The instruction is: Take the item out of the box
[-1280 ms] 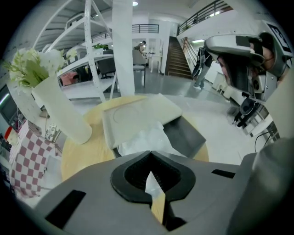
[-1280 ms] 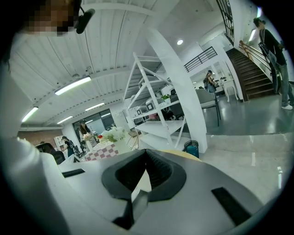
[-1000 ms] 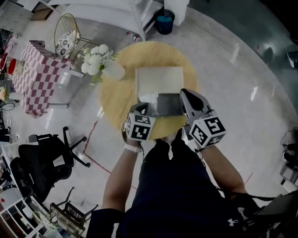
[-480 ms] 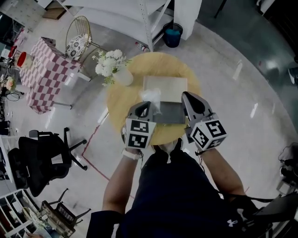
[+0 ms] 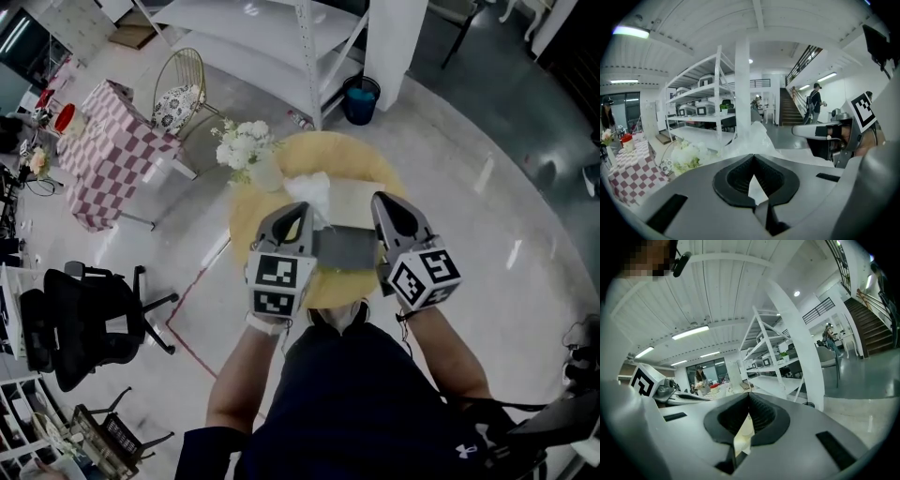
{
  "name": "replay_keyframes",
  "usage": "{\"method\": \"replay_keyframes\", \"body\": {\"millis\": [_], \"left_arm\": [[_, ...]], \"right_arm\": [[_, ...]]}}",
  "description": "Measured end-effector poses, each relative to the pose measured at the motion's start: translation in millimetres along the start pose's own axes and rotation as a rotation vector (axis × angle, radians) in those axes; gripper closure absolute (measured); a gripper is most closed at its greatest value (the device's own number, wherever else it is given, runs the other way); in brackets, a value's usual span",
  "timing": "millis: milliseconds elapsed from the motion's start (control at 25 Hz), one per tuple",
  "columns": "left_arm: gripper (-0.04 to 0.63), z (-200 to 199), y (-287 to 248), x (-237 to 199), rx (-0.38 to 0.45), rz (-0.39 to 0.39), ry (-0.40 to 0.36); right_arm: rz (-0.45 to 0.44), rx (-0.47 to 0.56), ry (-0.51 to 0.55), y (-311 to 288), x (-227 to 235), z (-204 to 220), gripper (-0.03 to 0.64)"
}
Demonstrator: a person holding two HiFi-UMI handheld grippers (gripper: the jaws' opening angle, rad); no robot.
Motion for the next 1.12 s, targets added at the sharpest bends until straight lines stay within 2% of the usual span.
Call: {"method": "replay_keyframes", "body": {"millis": [160,720,1120], "left_arm": [[0.578,-14.7,9.9,-5.5,0.082,-0.023,0.026],[0.578,-59.2,42.0,-5.5,0.296,-0.051,0.024],[0.578,-70.7,56.0,-1.4,0.366,-0.061,0.023]], "right_arm": [[-0.019,0.026,0.022,-2.5,-8.7,-11.6,0.609],[-0.048,0.137,0.062,8.5,-24.0,-52.6,0.609],[-0.084,0.192,0.103,16.9,-31.8,-67.6,0.609]]}}
Point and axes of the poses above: the fingertips, and each gripper's own axes: y backward along the fingers, x to its right, z out of its underside, the point moved 8 cm from there along y, backward along the fingers, and after that the axes turned 3 degrees about -y, right-handed, at the moved point
